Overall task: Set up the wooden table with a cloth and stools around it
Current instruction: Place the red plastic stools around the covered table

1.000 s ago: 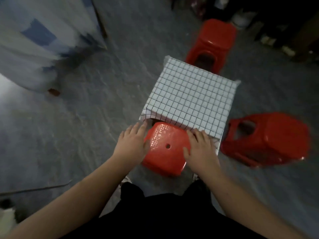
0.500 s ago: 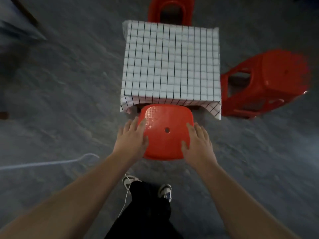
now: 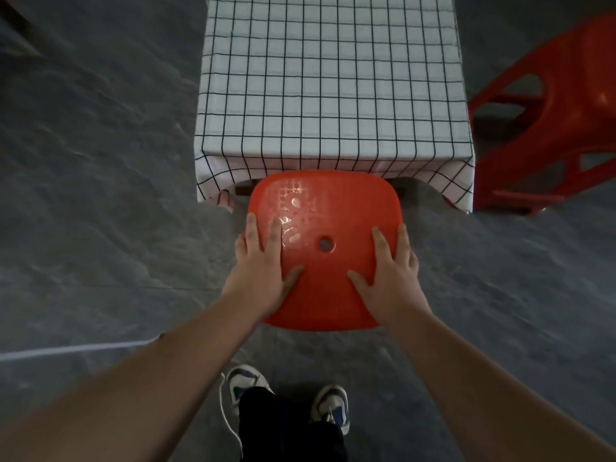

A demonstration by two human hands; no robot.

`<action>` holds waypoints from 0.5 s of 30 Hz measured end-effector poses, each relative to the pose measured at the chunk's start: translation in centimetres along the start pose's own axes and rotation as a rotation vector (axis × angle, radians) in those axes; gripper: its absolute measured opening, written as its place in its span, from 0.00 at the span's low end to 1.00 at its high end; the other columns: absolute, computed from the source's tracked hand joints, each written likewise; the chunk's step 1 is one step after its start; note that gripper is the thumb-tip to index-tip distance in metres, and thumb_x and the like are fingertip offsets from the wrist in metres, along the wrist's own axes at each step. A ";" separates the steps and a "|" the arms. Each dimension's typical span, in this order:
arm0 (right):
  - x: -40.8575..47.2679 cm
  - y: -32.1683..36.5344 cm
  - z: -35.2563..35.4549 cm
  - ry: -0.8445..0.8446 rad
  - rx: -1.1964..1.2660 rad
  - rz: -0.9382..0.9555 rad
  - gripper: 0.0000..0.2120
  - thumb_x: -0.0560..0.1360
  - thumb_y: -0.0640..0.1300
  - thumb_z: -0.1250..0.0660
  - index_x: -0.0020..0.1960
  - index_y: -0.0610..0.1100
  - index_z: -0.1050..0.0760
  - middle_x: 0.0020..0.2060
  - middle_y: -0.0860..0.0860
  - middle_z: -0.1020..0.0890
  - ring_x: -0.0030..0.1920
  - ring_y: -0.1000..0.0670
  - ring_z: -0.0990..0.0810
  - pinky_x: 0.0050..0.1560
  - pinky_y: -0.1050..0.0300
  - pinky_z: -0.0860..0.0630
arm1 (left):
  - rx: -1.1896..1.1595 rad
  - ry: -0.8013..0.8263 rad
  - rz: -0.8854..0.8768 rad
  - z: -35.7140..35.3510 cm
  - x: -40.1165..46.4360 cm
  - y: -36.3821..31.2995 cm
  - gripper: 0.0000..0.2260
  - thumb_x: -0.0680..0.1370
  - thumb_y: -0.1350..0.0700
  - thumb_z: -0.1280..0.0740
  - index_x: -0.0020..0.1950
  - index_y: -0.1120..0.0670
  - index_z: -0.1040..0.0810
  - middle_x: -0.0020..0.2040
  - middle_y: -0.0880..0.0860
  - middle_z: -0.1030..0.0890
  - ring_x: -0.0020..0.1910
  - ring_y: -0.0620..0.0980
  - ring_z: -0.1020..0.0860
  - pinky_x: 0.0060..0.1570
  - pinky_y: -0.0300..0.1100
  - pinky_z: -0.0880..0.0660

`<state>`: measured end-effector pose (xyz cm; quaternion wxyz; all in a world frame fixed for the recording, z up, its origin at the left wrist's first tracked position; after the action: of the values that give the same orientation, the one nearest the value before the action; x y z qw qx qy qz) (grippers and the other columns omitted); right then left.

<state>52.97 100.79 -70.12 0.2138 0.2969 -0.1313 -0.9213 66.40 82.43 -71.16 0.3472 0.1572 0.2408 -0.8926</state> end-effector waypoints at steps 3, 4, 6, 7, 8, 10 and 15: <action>0.0 0.1 -0.1 -0.026 0.014 -0.005 0.42 0.75 0.61 0.33 0.78 0.59 0.57 0.78 0.55 0.64 0.78 0.40 0.54 0.69 0.34 0.35 | -0.027 -0.018 0.010 0.1 0.0 0.0 0.40 0.76 0.35 0.37 0.79 0.44 0.58 0.79 0.54 0.65 0.76 0.63 0.50 0.63 0.66 0.31; 0.0 0.1 -0.2 -0.027 0.021 -0.008 0.42 0.75 0.61 0.32 0.78 0.59 0.56 0.78 0.54 0.64 0.78 0.40 0.54 0.69 0.34 0.35 | -0.033 -0.018 0.018 0.2 0.1 0.1 0.41 0.76 0.36 0.36 0.79 0.44 0.57 0.79 0.54 0.64 0.76 0.63 0.50 0.64 0.66 0.31; -0.4 0.0 -0.2 -0.021 0.030 -0.013 0.42 0.75 0.61 0.32 0.78 0.59 0.55 0.79 0.54 0.63 0.78 0.40 0.53 0.69 0.33 0.34 | -0.044 -0.009 0.033 0.3 -0.3 0.1 0.41 0.75 0.37 0.34 0.79 0.44 0.56 0.79 0.54 0.63 0.77 0.62 0.49 0.66 0.65 0.32; -0.8 -0.1 -0.2 -0.021 0.033 -0.013 0.42 0.75 0.60 0.32 0.78 0.59 0.55 0.79 0.54 0.63 0.78 0.40 0.53 0.69 0.33 0.34 | -0.048 -0.006 0.034 0.3 -0.6 0.0 0.41 0.75 0.38 0.33 0.79 0.44 0.55 0.79 0.54 0.63 0.77 0.63 0.49 0.66 0.65 0.33; -1.3 -0.2 -0.3 -0.021 0.035 -0.012 0.42 0.75 0.60 0.31 0.78 0.59 0.54 0.79 0.54 0.62 0.78 0.39 0.53 0.69 0.33 0.34 | -0.052 -0.005 0.032 0.2 -1.1 0.0 0.41 0.75 0.38 0.33 0.79 0.44 0.55 0.79 0.54 0.63 0.77 0.63 0.49 0.67 0.64 0.33; -2.6 -0.4 -0.6 -0.022 0.040 -0.010 0.41 0.75 0.60 0.31 0.78 0.60 0.54 0.78 0.55 0.62 0.78 0.40 0.53 0.68 0.33 0.33 | -0.062 -0.007 0.027 0.0 -2.5 0.1 0.41 0.75 0.37 0.33 0.79 0.43 0.55 0.79 0.54 0.63 0.77 0.62 0.49 0.67 0.64 0.33; -6.8 -1.3 -1.7 -0.017 0.068 -0.032 0.42 0.74 0.60 0.30 0.77 0.62 0.55 0.78 0.57 0.63 0.78 0.42 0.53 0.67 0.33 0.32 | -0.070 -0.011 0.005 -0.9 -6.7 0.6 0.40 0.75 0.37 0.34 0.78 0.42 0.54 0.79 0.52 0.63 0.77 0.62 0.50 0.65 0.64 0.31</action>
<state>58.53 104.98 -68.59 0.1878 0.2984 -0.1596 -0.9221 71.69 86.15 -69.13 0.3558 0.1409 0.2695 -0.8837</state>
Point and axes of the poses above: each hand's wrist, its own x-axis towards the middle knuckle, its own z-axis out of the back of the hand, y = z × x, the point moved 6 cm from there along x, towards the middle knuckle
